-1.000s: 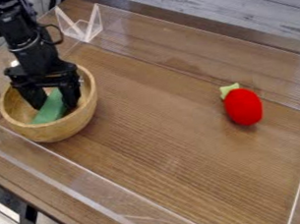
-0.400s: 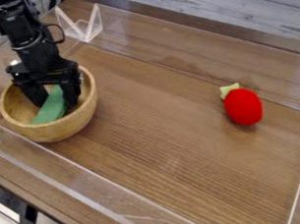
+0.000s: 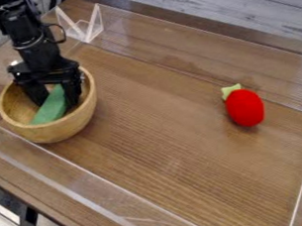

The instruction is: Remove the green block from the brown bowl and put it on the table

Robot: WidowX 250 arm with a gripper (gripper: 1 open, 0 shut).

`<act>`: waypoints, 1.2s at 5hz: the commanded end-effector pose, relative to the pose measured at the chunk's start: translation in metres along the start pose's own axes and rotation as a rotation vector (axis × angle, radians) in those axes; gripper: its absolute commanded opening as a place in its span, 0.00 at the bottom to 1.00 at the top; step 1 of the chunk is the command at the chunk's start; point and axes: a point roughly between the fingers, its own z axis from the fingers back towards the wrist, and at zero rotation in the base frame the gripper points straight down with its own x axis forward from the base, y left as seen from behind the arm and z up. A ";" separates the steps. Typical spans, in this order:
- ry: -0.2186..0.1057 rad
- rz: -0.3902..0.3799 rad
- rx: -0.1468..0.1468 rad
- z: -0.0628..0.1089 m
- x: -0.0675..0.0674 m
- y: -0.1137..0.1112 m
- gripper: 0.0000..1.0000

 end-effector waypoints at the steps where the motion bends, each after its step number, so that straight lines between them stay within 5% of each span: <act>1: -0.043 0.009 0.014 0.011 0.013 0.008 1.00; 3: -0.025 0.038 0.007 0.007 0.020 0.016 1.00; 4: -0.024 0.044 0.006 0.008 0.019 0.015 0.00; 6: -0.047 0.069 -0.007 0.031 0.022 0.009 0.00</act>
